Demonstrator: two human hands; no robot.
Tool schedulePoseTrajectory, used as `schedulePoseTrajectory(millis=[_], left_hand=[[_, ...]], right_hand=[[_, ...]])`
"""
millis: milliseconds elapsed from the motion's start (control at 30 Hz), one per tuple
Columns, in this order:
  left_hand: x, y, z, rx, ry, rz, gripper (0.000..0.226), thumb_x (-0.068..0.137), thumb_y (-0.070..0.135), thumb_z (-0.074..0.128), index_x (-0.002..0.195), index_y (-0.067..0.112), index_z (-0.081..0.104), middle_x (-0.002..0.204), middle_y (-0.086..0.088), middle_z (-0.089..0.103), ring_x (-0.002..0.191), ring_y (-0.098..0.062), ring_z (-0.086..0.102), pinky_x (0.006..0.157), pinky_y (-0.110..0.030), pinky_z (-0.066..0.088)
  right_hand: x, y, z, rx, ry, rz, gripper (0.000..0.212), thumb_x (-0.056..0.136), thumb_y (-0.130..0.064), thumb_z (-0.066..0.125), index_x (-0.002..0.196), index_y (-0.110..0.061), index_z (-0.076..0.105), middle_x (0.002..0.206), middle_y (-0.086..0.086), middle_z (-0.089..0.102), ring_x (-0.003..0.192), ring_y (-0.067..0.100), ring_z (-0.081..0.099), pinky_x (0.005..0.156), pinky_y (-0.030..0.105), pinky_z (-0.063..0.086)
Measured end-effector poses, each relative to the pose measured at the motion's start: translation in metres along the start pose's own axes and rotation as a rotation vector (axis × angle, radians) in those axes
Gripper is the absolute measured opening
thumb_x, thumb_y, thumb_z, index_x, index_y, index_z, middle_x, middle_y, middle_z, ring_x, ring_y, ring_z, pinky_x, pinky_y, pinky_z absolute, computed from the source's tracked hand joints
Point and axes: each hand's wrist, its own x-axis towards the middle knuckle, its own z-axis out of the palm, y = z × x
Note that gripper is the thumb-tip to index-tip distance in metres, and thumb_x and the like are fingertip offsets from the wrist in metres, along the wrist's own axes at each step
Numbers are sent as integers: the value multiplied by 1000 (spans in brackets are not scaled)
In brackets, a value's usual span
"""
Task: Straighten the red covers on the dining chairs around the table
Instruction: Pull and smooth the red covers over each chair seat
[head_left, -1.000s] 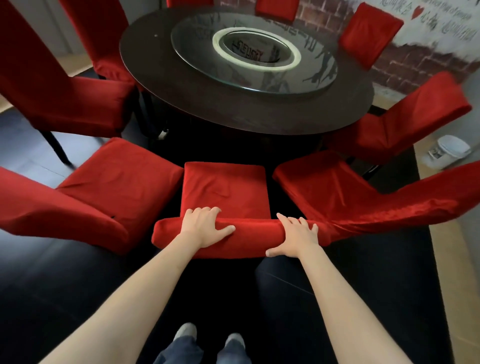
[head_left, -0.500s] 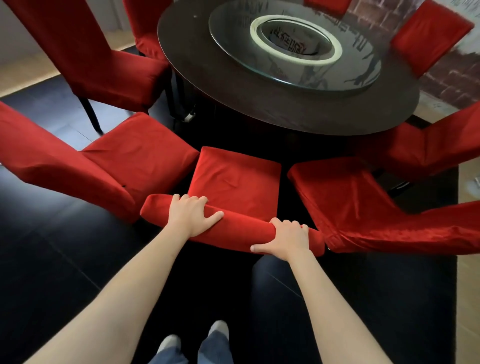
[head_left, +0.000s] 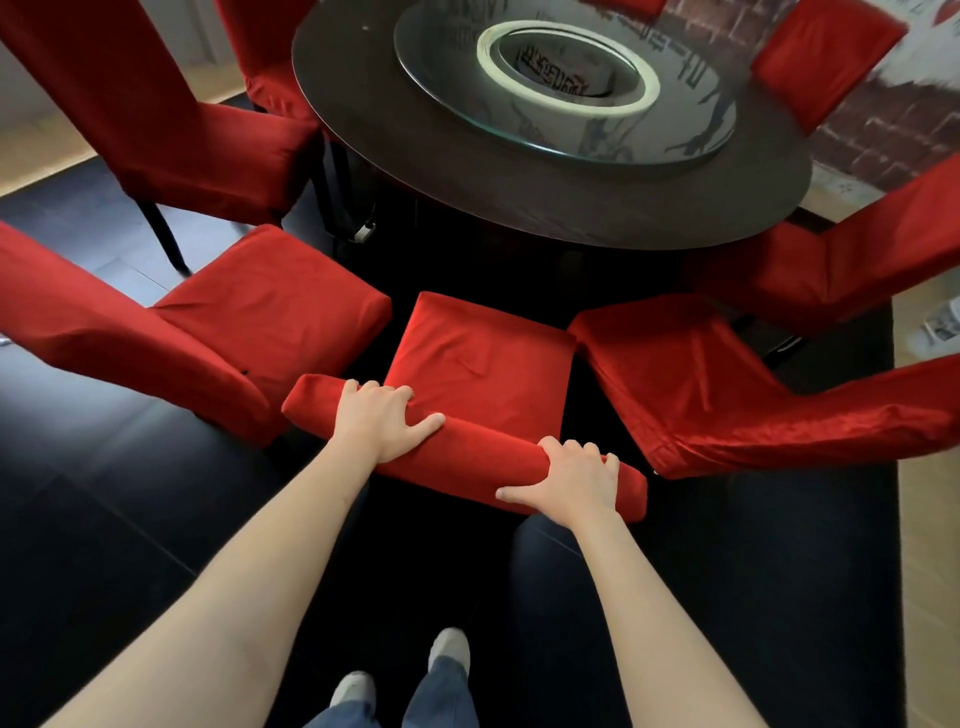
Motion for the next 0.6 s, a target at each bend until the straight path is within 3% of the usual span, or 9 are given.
schedulePoseTrajectory(millis=[133, 600], left_hand=[[-3, 2, -1, -1, -6, 4, 92, 72, 82, 9, 120, 23, 61, 101, 0, 69, 104, -22, 58, 96, -41, 33], [-32, 20, 9, -36, 59, -28, 92, 71, 84, 7, 107, 21, 64, 95, 0, 69, 97, -21, 58, 88, -37, 35]], right_hand=[[1, 4, 2, 10, 2, -7, 107, 44, -99, 28, 128, -35, 49, 118, -6, 59, 116, 23, 49, 103, 49, 30], [-6, 31, 3, 94, -25, -61, 92, 48, -93, 51, 125, -42, 53, 111, -11, 59, 112, 17, 48, 107, 45, 26]])
